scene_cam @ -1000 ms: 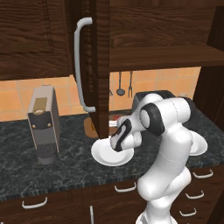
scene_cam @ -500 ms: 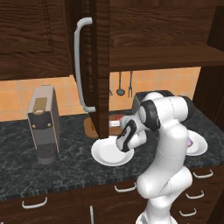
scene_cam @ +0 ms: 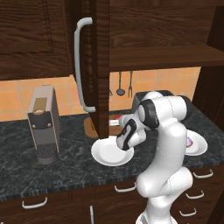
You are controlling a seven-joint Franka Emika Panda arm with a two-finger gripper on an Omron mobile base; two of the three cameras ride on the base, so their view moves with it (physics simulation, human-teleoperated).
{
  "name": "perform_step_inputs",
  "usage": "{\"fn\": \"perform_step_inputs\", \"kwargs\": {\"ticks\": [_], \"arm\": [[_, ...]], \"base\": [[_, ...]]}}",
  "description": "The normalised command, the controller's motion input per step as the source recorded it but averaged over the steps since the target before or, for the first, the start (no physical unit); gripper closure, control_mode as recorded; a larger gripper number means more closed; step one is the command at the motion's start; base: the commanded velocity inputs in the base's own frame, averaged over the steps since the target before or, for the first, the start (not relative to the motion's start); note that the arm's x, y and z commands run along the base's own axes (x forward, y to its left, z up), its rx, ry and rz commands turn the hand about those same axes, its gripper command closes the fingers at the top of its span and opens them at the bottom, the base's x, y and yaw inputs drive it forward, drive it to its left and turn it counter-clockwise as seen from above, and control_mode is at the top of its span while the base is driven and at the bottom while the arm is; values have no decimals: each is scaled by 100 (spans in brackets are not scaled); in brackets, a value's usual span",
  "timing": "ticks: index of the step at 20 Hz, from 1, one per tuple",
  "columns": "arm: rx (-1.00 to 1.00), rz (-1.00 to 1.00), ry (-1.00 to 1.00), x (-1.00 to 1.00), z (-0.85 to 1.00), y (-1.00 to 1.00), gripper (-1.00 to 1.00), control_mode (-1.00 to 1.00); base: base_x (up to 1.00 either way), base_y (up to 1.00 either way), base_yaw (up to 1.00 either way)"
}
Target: From the different types of pastries on the counter, select a croissant and place it on the cutting board. Then retrieve a jar of jam from the cabinet and place it alongside the croissant on the cutting board.
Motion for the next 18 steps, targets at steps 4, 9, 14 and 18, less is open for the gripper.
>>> {"fn": "perform_step_inputs", "kwargs": {"ticks": [4,9,14,18], "arm": [[0,0,0,0,-1,0,-100,-100],[0,0,0,0,0,0,-100,-100],[0,-1,-3,-10,13,-6,-100,-100],[0,-5,-8,-25,31,-9,-100,-100]], "base": [[0,0,0],[0,0,0],[0,0,0],[0,0,0]]}}
